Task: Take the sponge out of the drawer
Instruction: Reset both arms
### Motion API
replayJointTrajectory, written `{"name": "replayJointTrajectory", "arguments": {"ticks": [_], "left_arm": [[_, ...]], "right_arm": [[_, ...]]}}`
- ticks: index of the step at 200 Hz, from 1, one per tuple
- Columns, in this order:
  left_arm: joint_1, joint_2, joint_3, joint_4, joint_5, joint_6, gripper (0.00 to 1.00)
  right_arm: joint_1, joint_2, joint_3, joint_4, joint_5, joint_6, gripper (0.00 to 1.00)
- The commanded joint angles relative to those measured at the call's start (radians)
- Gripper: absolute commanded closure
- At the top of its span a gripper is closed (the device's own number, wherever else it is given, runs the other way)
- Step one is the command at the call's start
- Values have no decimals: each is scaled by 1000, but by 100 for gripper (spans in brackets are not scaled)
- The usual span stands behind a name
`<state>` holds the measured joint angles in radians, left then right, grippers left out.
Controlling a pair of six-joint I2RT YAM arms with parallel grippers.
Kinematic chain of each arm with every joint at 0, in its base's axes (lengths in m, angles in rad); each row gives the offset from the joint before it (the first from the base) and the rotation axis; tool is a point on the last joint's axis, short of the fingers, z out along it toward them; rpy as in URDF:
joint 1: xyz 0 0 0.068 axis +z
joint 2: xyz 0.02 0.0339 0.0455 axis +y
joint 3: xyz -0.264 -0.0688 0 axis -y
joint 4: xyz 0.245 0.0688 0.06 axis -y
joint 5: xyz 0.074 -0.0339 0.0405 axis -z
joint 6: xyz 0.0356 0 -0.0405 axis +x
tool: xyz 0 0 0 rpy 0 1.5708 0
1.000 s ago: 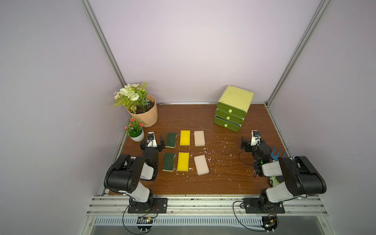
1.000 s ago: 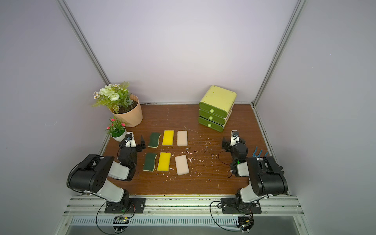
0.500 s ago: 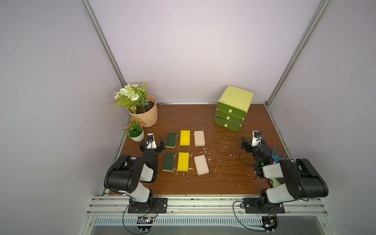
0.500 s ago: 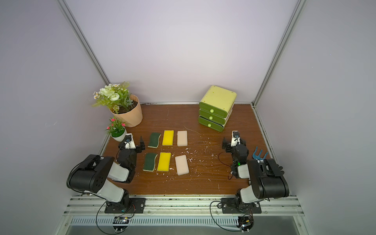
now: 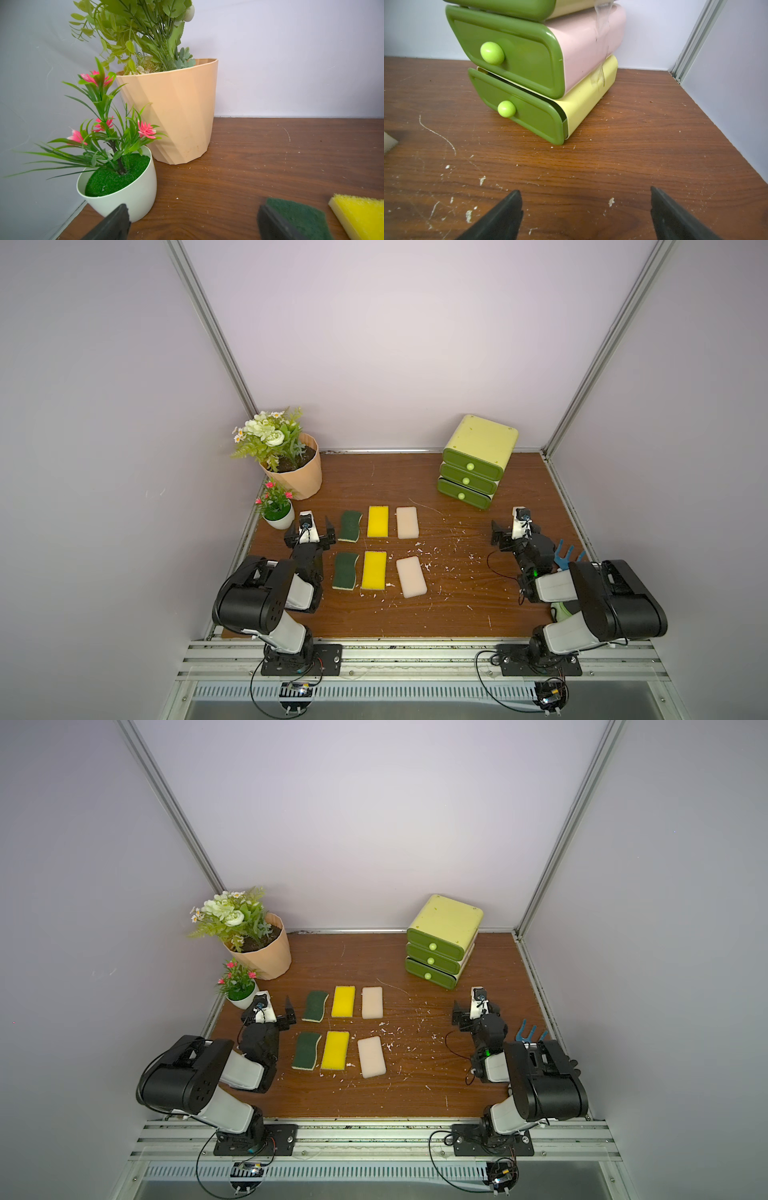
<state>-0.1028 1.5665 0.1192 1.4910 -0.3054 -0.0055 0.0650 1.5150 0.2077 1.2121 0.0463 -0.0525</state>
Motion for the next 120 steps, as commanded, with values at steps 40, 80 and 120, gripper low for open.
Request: {"name": "replayJointTrajectory", "arguments": {"ticks": [40, 80, 120], "left_arm": [[14, 6, 25, -17, -38, -16, 2], [14, 5, 40, -47, -28, -11, 2], [14, -2, -1, 28, -63, -26, 2]], "right_arm": [[-2, 1, 25, 32, 4, 10, 1], [-2, 1, 24, 32, 4, 10, 1], [-2, 1, 25, 32, 5, 9, 1]]}}
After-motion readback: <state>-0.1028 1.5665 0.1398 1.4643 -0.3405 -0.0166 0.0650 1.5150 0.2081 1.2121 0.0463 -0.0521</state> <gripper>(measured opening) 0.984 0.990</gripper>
